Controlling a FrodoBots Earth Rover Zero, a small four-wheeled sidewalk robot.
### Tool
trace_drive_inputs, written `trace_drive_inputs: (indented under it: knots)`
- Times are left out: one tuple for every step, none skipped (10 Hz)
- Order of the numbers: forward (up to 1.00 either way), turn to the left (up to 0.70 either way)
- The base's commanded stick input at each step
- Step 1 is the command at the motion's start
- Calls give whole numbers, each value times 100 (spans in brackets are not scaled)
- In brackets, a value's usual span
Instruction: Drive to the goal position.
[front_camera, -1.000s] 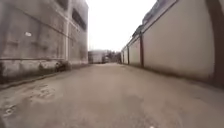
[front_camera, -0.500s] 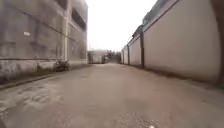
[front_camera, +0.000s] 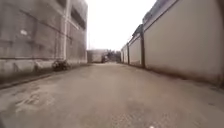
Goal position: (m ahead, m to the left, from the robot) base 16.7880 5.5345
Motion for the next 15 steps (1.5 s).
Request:
trace_drive_inputs:
  knots:
    - [30, 0]
    - [30, 0]
    - [30, 0]
    - [30, 0]
    - [30, 0]
    - [30, 0]
    - [30, 0]
    - [30, 0]
    - [30, 0]
    - [30, 0]
    - [30, 0]
    - [30, 0]
    - [30, 0]
    - [30, 0]
    - [30, 0]
